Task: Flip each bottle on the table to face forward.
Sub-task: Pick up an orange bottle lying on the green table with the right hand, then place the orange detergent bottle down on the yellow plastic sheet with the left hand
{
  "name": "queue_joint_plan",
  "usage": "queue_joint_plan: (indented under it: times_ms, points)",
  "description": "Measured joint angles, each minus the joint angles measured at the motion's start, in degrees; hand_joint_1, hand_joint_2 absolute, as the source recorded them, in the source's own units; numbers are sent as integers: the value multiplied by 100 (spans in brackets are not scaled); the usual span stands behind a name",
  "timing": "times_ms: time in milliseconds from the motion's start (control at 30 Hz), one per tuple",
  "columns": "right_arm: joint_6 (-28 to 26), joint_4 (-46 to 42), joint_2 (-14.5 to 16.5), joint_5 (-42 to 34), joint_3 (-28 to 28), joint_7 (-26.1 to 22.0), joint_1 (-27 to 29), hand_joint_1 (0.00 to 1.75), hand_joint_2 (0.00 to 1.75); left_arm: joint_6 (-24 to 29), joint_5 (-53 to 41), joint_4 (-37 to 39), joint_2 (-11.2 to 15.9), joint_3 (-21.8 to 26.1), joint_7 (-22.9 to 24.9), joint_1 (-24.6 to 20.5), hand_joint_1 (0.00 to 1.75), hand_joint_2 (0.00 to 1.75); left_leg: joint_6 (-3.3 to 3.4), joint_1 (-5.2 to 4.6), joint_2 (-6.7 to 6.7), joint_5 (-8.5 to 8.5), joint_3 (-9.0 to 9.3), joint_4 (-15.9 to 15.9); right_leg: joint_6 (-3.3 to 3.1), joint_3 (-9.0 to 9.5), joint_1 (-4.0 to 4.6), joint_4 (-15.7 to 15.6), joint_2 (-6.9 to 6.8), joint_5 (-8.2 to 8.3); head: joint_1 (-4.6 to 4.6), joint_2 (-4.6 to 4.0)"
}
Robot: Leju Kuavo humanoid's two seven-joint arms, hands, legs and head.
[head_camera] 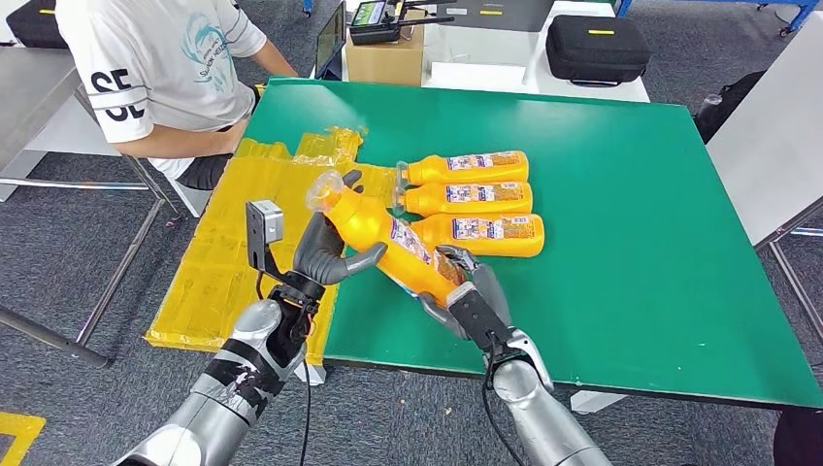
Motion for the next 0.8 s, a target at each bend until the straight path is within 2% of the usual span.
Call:
queue_joint_plan:
  times_ms: [133,167,267,300,467,800]
  points:
    - [-85,148,2,283,104,98,-97,175,175,-7,5,0,3,-40,46,-11,0,175,0,0,0,0,0,0,0,0,0,0,0,0,-1,1]
    - [-136,192,2,375,137,134,-129,175,175,-22,11,0,6,-55,66,-16,38,175,0,0,0,0,0,0,0,0,0,0,0,0,-1,1]
    - [-390,323,5,715,240,255,-227,175,175,-152,33,0,30,-98,136,-30,169,175,0,0,0,0,0,0,0,0,0,0,0,0,0,1]
    - [-529,362,9,860,275,310,-260,175,175,-217,38,1,40,-112,160,-36,175,175,0,0,0,0,0,0,0,0,0,0,0,0,0,1]
    - [-1321,491,24,1606,429,665,-424,175,175,-433,84,4,91,-139,240,-49,175,175,0,0,1,0,0,0,0,0,0,1,1,0,0,1]
    - [-1370,539,38,1668,473,747,-476,175,175,-435,109,4,157,-136,252,-62,175,175,0,0,0,0,0,0,0,0,0,0,0,0,0,1]
